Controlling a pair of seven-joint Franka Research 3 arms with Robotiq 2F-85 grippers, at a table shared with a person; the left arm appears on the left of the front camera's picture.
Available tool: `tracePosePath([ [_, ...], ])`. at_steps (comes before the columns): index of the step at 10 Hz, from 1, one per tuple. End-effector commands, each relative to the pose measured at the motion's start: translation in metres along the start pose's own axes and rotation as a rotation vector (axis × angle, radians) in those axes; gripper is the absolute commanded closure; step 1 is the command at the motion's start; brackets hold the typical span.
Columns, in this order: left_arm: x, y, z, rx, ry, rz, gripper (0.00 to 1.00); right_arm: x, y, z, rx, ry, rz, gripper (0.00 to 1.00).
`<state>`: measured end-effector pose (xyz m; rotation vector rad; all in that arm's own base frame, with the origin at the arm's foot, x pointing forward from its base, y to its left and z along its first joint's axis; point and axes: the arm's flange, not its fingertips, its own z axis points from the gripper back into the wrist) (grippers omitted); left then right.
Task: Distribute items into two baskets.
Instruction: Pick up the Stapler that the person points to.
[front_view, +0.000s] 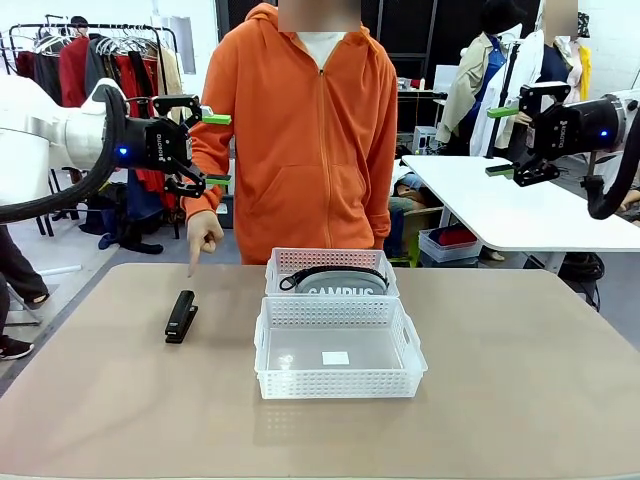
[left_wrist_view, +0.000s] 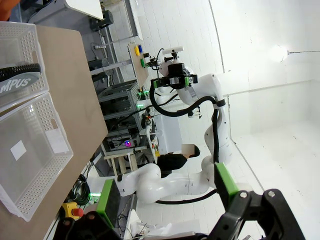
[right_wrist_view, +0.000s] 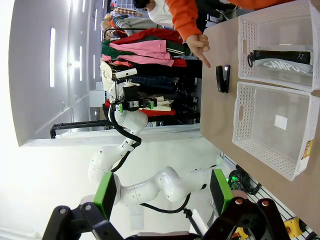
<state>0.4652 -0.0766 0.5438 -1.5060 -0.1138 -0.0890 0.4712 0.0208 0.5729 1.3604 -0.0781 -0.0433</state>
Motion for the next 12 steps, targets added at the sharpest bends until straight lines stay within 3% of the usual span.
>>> tracePosePath([
  [1,-0.0016,-0.0013,0.0001,-0.002,0.0,-0.002,0.0,-0.0007,0.0035,0.0014,-0.001,-0.003,0.009,0.0],
  [5,0.0,0.0,0.0,0.0,0.0,0.0,0.0,-0.0007,0.0035,0.0014,-0.001,-0.003,0.009,0.0],
  [12,0.0059,-0.0077,-0.0044,0.676,0.005,-0.138,0.0,-0.0007,0.0035,0.0014,-0.001,-0.003,0.009,0.0],
])
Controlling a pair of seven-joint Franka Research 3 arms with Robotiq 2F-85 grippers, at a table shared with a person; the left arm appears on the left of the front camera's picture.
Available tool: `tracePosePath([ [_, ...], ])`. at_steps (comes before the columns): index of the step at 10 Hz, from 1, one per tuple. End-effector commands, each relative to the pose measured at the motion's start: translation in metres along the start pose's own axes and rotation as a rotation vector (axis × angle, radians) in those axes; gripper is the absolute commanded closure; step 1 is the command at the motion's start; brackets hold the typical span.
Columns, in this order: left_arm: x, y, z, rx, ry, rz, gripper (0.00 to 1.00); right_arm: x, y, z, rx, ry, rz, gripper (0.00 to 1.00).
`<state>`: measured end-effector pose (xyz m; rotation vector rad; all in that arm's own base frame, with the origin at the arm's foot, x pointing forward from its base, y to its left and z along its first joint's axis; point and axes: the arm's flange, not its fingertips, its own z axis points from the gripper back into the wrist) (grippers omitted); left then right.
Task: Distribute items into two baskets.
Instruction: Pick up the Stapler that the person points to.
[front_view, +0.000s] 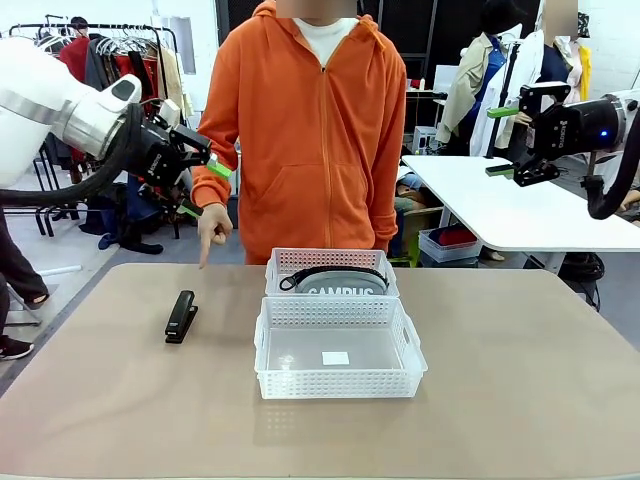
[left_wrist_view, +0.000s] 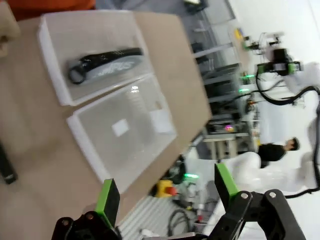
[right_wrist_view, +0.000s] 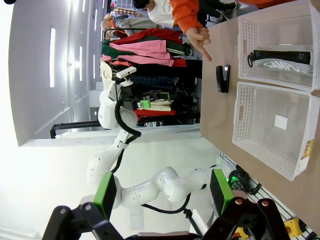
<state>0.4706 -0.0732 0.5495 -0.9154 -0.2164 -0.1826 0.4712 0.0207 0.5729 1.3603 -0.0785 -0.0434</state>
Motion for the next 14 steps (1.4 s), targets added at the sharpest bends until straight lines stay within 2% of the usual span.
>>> tracePosePath([
  [1,0.004,-0.007,-0.006,0.189,-0.016,0.01,0.0,-0.001,0.003,0.001,-0.001,-0.002,0.009,0.0],
  [2,0.004,-0.004,-0.005,0.239,-0.023,0.02,0.0,-0.001,0.003,0.001,-0.001,-0.002,0.009,0.0],
  [3,0.001,0.003,-0.012,0.228,-0.003,0.026,0.0,-0.001,0.003,0.001,-0.001,-0.002,0.009,0.0],
  [4,0.005,-0.001,-0.003,0.172,-0.019,-0.023,0.0,-0.001,0.003,0.001,-0.001,-0.002,0.009,0.0],
  [9,0.006,0.0,-0.006,0.195,-0.017,-0.016,0.0,-0.001,0.003,0.001,-0.001,-0.002,0.009,0.0],
  [10,0.012,0.002,0.0,0.438,0.017,-0.079,0.0,-0.001,0.003,0.001,-0.001,-0.002,0.009,0.0],
  [12,0.023,-0.006,-0.008,0.642,0.04,-0.126,0.0,-0.001,0.003,0.001,-0.001,-0.002,0.009,0.0],
  [14,0.035,-0.003,-0.022,0.767,0.057,-0.16,0.0,-0.001,0.003,0.001,-0.001,-0.002,0.009,0.0],
])
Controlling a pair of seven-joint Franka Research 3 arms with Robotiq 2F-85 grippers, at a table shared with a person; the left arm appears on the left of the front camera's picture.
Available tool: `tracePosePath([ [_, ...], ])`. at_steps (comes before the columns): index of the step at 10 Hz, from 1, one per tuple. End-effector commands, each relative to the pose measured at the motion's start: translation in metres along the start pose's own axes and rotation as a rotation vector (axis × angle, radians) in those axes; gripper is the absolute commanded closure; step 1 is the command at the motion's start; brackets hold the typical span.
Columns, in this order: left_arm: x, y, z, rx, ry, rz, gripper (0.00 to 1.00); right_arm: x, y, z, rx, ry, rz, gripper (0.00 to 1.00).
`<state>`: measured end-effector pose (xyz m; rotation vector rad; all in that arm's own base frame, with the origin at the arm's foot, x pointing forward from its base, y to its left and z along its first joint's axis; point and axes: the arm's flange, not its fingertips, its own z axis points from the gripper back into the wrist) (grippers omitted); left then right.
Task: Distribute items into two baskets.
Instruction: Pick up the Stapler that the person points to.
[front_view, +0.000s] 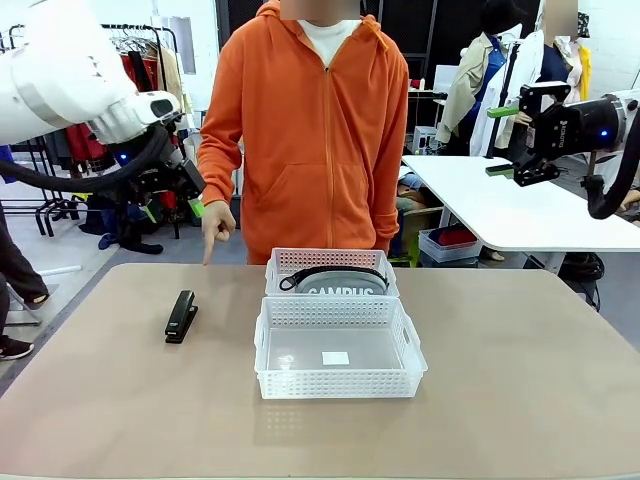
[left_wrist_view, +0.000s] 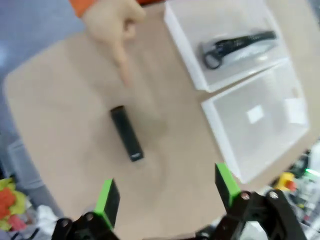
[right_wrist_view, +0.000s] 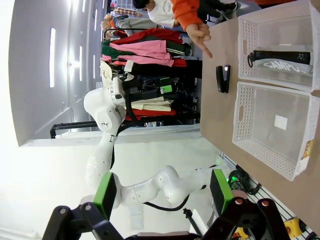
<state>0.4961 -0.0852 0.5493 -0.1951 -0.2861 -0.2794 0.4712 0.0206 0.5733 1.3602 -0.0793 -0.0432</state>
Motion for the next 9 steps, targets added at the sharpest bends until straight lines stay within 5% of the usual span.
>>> tracePosePath([
  [1,0.02,-0.005,-0.017,0.137,0.002,0.018,0.0,-0.001,0.003,0.001,-0.001,-0.002,0.009,0.0],
  [4,0.03,-0.014,-0.049,0.176,0.035,0.004,0.0,-0.001,0.003,0.001,-0.001,-0.002,0.009,0.0],
  [9,0.011,-0.003,-0.109,0.227,0.137,0.166,0.0,-0.001,0.003,0.001,-0.001,-0.002,0.009,0.0],
])
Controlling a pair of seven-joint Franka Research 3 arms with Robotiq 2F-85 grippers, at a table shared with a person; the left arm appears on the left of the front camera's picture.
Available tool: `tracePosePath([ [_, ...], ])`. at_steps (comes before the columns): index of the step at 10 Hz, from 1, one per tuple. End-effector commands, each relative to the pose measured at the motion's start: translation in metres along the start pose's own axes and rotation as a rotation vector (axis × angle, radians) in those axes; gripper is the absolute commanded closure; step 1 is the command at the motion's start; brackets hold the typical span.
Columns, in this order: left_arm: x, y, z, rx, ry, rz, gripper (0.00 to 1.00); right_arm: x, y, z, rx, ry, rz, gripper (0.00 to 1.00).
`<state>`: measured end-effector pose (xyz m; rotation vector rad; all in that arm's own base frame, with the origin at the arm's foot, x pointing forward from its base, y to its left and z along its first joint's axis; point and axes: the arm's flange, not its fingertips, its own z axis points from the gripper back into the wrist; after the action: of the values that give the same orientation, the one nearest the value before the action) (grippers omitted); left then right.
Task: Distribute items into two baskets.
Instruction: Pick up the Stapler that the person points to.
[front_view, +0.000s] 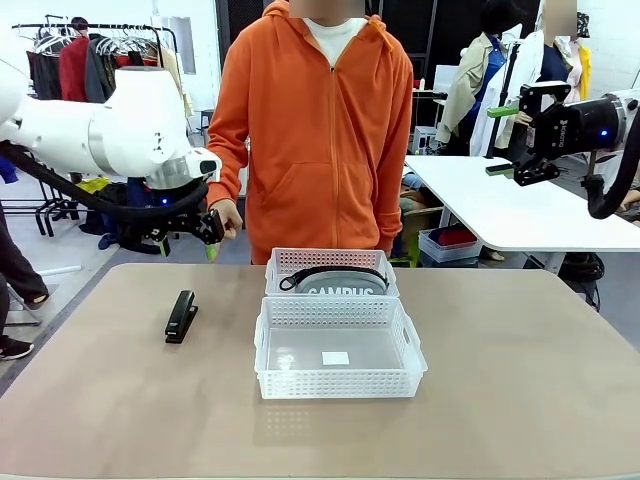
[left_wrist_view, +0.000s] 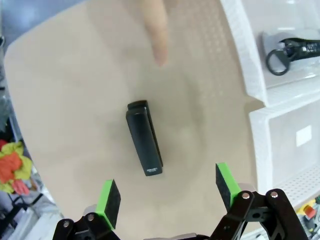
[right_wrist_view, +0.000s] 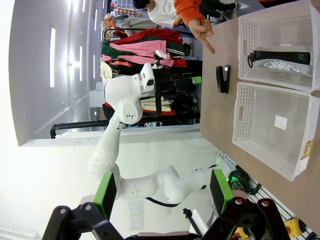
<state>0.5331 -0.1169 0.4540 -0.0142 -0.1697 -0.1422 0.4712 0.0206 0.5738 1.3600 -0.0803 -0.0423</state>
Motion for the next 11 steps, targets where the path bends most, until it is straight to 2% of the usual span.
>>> tracePosePath([
  [1,-0.006,0.004,-0.015,0.055,0.043,0.057,0.0,-0.001,0.003,0.001,-0.001,-0.002,0.007,0.0],
  [5,-0.005,0.015,-0.05,0.066,0.084,0.114,0.0,-0.001,0.003,0.001,-0.001,-0.002,0.007,0.0],
  [6,-0.006,0.014,-0.05,0.041,0.047,0.12,0.0,-0.001,0.003,0.001,-0.001,-0.002,0.007,0.0],
  [7,-0.006,0.013,-0.035,-0.13,-0.009,0.038,0.0,-0.001,0.003,0.001,-0.001,-0.002,0.007,0.0],
  [8,-0.007,0.015,-0.053,0.046,0.086,0.091,0.0,-0.001,0.003,0.001,-0.001,-0.002,0.007,0.0],
  [9,-0.007,0.015,-0.053,0.046,0.086,0.091,0.0,-0.001,0.003,0.001,-0.001,-0.002,0.007,0.0],
  [10,-0.003,0.011,-0.047,-0.013,0.049,0.08,0.0,-0.001,0.003,0.001,-0.001,-0.002,0.007,0.0],
  [11,-0.003,0.006,-0.046,0.074,0.083,0.038,0.0,-0.001,0.003,0.001,-0.001,-0.002,0.007,0.0],
])
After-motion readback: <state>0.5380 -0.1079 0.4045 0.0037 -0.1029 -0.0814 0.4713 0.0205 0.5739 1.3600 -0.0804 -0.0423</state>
